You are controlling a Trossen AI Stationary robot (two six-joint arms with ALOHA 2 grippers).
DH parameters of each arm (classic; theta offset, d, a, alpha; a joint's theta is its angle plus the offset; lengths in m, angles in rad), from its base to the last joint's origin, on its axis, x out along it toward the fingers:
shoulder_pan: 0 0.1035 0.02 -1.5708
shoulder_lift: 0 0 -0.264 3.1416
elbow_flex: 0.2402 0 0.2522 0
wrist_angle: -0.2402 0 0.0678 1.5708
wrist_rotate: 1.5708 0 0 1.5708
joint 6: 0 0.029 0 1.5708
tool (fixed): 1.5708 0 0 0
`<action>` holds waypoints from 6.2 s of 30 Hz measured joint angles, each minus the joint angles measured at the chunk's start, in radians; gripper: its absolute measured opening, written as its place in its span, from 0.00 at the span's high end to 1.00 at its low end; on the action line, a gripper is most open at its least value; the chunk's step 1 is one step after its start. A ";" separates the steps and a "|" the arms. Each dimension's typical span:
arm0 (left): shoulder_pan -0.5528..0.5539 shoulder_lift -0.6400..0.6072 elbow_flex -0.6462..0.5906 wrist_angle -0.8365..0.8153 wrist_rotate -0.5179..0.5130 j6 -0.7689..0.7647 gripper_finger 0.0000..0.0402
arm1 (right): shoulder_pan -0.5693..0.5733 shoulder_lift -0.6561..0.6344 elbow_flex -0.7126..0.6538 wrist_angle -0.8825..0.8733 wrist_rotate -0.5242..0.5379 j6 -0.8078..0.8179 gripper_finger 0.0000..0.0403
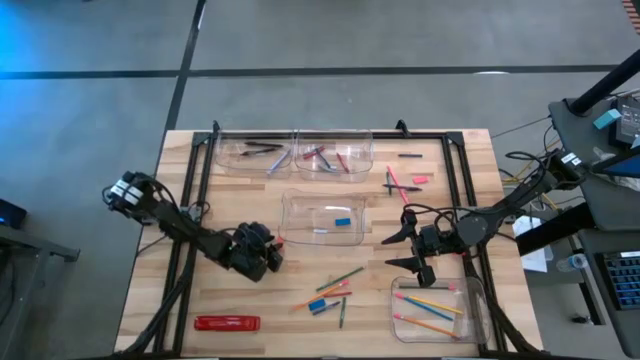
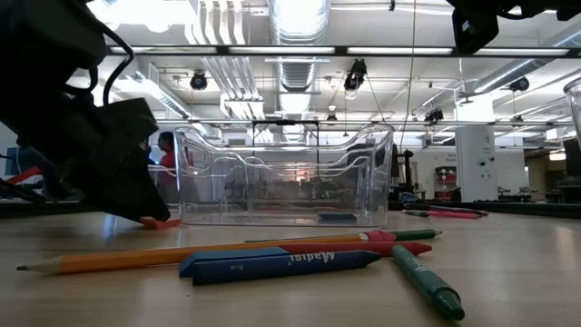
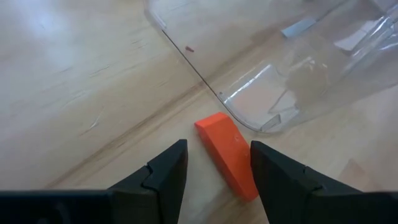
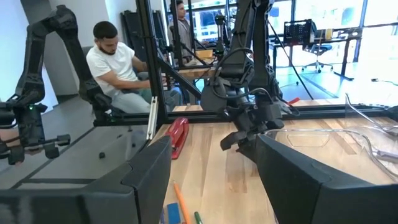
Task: Sort crayons/erasers/pens/pencils in bins
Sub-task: Put the orange eraser into the middle transparent bin
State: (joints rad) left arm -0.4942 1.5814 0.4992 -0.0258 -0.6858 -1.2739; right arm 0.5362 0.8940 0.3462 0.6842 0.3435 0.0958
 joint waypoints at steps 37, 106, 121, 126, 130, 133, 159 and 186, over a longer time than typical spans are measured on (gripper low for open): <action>0.008 -0.056 0.034 -0.068 0.103 0.096 0.60 | 0.000 0.000 0.000 0.000 0.000 -0.008 0.46; 0.055 -0.064 0.097 -0.306 0.117 0.047 0.60 | 0.000 0.000 -0.001 -0.006 0.000 -0.017 0.46; 0.056 -0.076 0.090 -0.344 0.126 0.047 0.95 | 0.000 0.000 0.000 -0.006 0.000 -0.018 0.46; 0.054 -0.149 0.101 -0.449 0.191 0.047 0.97 | 0.000 0.000 0.000 -0.006 0.000 -0.018 0.46; 0.052 -0.260 0.113 -0.500 0.186 0.061 0.97 | 0.000 0.000 0.000 -0.006 0.000 -0.018 0.46; 0.047 -0.360 0.125 -0.515 0.162 0.126 0.97 | 0.000 0.000 0.000 -0.006 0.000 -0.018 0.46; 0.138 -0.319 0.232 0.216 0.155 0.939 0.97 | 0.000 0.000 0.000 -0.006 0.027 -0.005 0.46; 0.331 -0.082 0.253 0.183 0.362 0.828 0.86 | 0.000 0.000 -0.001 -0.016 0.027 -0.009 0.46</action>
State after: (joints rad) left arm -0.1636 1.4994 0.7525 0.1573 -0.3241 -0.4460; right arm 0.5362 0.8936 0.3450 0.6687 0.3702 0.0864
